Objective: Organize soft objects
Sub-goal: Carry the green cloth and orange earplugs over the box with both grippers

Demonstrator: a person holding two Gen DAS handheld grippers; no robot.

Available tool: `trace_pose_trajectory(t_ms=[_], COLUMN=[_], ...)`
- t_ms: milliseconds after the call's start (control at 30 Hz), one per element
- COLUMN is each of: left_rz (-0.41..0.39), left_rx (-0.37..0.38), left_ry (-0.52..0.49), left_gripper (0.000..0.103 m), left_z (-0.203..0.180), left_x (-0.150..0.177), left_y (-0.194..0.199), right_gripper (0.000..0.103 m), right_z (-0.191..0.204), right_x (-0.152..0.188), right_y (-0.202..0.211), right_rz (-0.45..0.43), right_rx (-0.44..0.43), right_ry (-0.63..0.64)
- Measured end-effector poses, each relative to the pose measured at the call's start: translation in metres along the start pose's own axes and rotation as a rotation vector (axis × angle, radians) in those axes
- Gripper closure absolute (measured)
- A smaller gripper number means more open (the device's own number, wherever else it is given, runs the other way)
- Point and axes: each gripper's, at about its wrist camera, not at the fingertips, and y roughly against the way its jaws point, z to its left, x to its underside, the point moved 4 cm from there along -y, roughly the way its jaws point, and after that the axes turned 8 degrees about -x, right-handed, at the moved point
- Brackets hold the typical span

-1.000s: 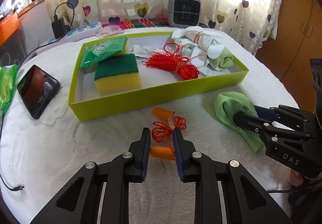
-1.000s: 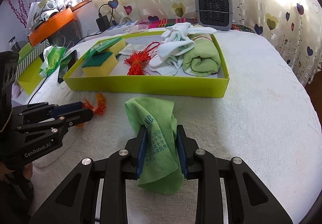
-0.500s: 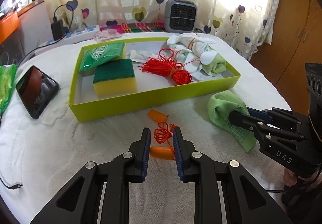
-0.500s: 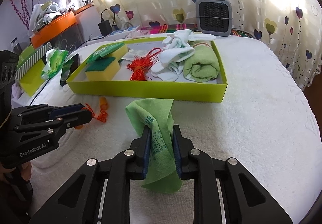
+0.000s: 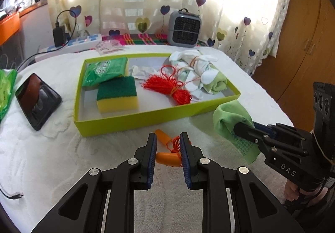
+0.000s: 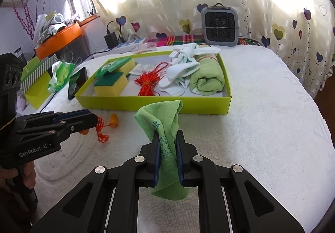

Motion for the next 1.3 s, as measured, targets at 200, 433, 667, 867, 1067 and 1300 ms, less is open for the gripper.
trace_pose_trajectory(t_ms=[200,433,667,867,1067,1300], left_rz=[-0.028,-0.047,-0.074,-0.089,-0.116,-0.141], left_rx=[0.010,0.012,0.020,0.025,0.028,0.027], left_ry=[0.003,-0.009,-0.018,-0.022,-0.034,-0.044], left_gripper=[0.082,0.082,0.082,0.082,0.082,0.082], left_z=[0.000,-0.002,-0.003,-0.003,-0.004,-0.004], left_x=[-0.012,-0.022,-0.037,-0.051,-0.063,-0.080], left_y=[0.007,0.010,0.014,0.014,0.019,0.020], right_gripper=[0.089,0.089,0.089,0.089,0.089,0.089], right_z=[0.000,0.000,0.000,-0.001,0.000,0.000], right_x=[-0.003,-0.007,-0.017,-0.026,-0.036,-0.048], right_y=[0.004,0.008,0.014,0.017,0.019,0.019], right_rz=[-0.017,-0.037,-0.067,-0.088,-0.106,-0.129], right_rx=[-0.001,-0.004,0.001,0.000,0.002,0.000], right_ry=[-0.008,-0.008,-0.003,-0.004,0.007,0.005])
